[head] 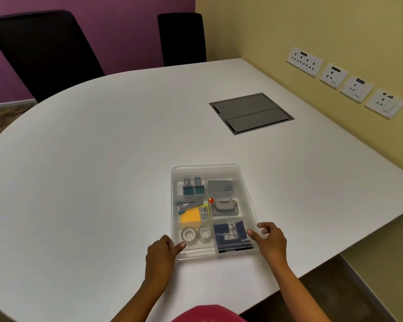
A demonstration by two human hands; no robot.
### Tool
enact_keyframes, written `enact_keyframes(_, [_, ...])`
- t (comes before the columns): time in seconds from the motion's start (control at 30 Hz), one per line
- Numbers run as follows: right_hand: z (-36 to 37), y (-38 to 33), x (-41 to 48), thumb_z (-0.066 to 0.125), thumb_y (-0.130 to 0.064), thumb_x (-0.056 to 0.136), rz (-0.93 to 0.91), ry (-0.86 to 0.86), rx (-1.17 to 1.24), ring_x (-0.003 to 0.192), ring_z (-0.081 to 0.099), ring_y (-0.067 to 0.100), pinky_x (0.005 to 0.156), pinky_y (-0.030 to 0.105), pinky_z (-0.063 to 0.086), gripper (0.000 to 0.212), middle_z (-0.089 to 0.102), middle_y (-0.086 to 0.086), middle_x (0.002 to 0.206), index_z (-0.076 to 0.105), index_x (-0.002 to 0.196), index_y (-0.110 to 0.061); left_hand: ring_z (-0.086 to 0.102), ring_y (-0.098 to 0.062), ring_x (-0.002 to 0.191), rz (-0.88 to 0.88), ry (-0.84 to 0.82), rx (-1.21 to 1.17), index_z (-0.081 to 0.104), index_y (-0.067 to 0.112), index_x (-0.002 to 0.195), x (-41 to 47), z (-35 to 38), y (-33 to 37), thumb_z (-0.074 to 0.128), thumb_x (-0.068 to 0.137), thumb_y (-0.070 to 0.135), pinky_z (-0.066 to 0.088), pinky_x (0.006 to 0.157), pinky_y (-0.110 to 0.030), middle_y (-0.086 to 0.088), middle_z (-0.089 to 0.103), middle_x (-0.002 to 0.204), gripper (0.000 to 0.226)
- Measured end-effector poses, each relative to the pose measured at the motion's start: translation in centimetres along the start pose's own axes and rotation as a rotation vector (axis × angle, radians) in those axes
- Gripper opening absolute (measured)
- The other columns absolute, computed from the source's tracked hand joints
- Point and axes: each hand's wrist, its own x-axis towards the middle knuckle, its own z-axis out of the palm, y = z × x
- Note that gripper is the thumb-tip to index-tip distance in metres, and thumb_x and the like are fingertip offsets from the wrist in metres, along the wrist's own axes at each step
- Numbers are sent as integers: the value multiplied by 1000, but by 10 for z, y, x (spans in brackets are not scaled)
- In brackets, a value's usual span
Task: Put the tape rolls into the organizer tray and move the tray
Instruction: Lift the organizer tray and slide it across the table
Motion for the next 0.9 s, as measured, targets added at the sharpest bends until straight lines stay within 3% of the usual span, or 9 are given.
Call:
enact_keyframes(0.1, [3, 5, 1, 79, -23, 74, 51, 49, -30, 104, 55, 34, 89, 42, 47, 44, 59, 20, 114, 59, 111, -8, 59, -21, 58, 32, 51, 141, 53, 9, 75, -4, 0, 4, 64, 83, 46, 49, 60, -35, -4, 61, 65, 39])
enact_keyframes(0.2, [1, 7, 4, 73, -25, 81, 196, 2, 23, 99, 60, 33, 84, 36, 47, 40, 61, 18, 115, 58, 113, -5, 51, -14, 58, 18, 75, 192, 46, 12, 83, -5, -1, 4, 63, 83, 45, 38, 51, -21, 0, 54, 66, 37])
enact_keyframes(0.33, [-5, 9, 8, 65, -25, 89, 332, -75, 113, 62, 63, 22, 76, 32, 49, 23, 66, 10, 75, 66, 93, -3, 67, -23, 57, -113, 11, -34, 56, 6, 78, -3, 4, -4, 68, 84, 33, 58, 68, -42, -9, 67, 64, 30])
enact_keyframes(0.47, [-9, 13, 15, 64, -16, 89, 375, -101, 146, 60, 64, 24, 83, 36, 54, 14, 64, 10, 66, 64, 79, -7, 68, -27, 58, -230, -19, -244, 60, 0, 80, -5, 4, -5, 66, 86, 16, 60, 64, -38, -14, 67, 67, 18])
enact_keyframes(0.63, [-21, 14, 8, 73, 1, 78, 494, -221, 456, 65, 60, 25, 50, 23, 57, 10, 62, 16, 76, 66, 85, 3, 67, -27, 58, -283, -46, -314, 60, -4, 85, -4, 1, -3, 69, 83, 13, 57, 57, -32, -14, 66, 66, 20])
enact_keyframes(0.8, [-17, 12, 8, 72, 1, 78, 539, -231, 450, 67, 61, 25, 52, 25, 58, 15, 62, 16, 78, 65, 91, 5, 66, -26, 58, -293, -65, -309, 58, -4, 87, -3, 1, -3, 72, 81, 10, 56, 54, -30, -14, 65, 69, 21])
enact_keyframes(0.9, [-18, 7, 12, 69, 2, 81, 607, -281, 427, 66, 58, 24, 45, 25, 57, 8, 60, 16, 76, 63, 83, 6, 65, -26, 58, -297, -74, -310, 56, -4, 88, -2, 2, -4, 70, 81, 7, 56, 55, -32, -15, 64, 71, 19])
